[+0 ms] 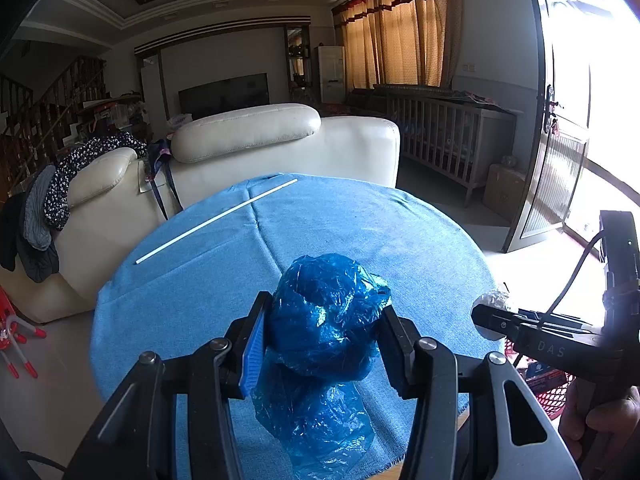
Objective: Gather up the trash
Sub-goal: 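Hold the white tissue in the right tool while the left tool holds the blue bag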
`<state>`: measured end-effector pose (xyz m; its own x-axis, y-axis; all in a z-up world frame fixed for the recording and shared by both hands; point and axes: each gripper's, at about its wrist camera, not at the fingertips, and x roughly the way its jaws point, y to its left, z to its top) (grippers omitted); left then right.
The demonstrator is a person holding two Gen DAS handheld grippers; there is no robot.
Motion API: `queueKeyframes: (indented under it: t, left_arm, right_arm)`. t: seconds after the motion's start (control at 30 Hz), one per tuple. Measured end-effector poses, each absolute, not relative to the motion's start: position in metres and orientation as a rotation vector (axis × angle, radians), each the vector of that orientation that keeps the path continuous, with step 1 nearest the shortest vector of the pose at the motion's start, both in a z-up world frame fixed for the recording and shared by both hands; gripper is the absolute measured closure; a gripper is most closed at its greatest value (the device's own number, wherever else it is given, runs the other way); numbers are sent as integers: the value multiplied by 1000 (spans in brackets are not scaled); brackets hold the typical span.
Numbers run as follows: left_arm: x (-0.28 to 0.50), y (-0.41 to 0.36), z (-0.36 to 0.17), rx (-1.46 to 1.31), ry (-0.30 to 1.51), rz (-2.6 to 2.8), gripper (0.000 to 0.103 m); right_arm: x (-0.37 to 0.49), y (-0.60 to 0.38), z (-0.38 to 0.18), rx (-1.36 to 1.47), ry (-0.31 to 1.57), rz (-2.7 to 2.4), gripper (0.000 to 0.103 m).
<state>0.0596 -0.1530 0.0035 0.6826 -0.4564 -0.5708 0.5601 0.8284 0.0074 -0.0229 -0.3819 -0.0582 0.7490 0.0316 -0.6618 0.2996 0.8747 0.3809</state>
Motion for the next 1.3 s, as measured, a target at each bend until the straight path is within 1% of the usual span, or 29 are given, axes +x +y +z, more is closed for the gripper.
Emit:
queueKeyframes:
  t: [1.3]
  left_arm:
    - [61,-161,0,198,595,-581,51]
  right_arm:
    - [-22,-387,-64,510,715,-162,73]
